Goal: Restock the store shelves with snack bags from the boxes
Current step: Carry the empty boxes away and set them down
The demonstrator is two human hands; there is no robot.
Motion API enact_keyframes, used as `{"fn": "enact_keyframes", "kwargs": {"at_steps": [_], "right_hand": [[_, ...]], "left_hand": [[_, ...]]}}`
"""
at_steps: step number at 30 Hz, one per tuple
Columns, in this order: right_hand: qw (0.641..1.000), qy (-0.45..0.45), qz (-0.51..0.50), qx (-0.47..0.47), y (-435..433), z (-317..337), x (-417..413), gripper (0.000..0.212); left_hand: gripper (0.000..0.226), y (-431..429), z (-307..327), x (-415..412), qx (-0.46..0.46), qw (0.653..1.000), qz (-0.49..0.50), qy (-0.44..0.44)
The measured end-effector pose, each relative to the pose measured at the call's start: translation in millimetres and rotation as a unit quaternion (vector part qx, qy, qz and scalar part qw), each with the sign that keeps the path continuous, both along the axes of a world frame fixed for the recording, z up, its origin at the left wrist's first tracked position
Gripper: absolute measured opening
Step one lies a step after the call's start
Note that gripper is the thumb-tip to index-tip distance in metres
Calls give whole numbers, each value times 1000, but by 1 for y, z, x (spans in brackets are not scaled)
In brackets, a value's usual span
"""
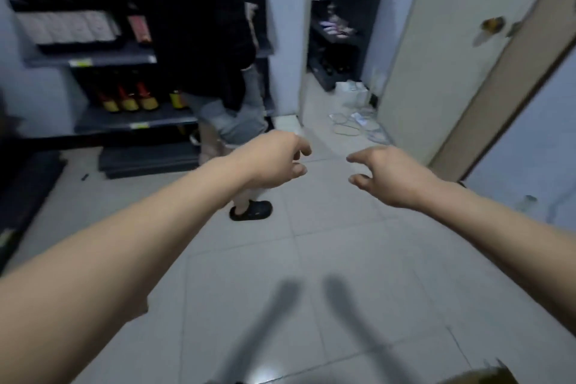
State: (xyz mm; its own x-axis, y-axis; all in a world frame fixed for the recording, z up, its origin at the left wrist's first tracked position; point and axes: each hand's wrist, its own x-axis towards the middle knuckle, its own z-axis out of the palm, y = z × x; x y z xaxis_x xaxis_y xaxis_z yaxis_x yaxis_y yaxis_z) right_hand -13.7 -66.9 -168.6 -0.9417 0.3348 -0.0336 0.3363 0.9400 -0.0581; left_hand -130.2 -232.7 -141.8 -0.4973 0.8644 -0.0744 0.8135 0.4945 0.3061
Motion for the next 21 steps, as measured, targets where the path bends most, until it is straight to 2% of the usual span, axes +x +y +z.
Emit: {"fn": "enact_keyframes", "kwargs": {"at_steps": [4, 8, 10, 15, 21], "right_hand": [[992, -11, 122, -32, -112, -18, -107, 42], [972, -64, 218, -53, -234, -57, -207, 36], [959, -96, 259, -62, -294, -79, -252, 40], [934, -159, 305, -100, -404, -128, -328, 54], [922, -208, 294, -145, -452, -175, -381, 68]], "left_hand": [[34, -148, -37, -70, -13, 984, 172, -40], [37, -298, -82, -127, -37, 940, 323, -106], [37, -363, -101, -149, -44, 915, 382, -120], [35, -460, -135, -187, -57, 871, 461, -161], [29, -503, -174, -230, -62, 844, 495, -198]]}}
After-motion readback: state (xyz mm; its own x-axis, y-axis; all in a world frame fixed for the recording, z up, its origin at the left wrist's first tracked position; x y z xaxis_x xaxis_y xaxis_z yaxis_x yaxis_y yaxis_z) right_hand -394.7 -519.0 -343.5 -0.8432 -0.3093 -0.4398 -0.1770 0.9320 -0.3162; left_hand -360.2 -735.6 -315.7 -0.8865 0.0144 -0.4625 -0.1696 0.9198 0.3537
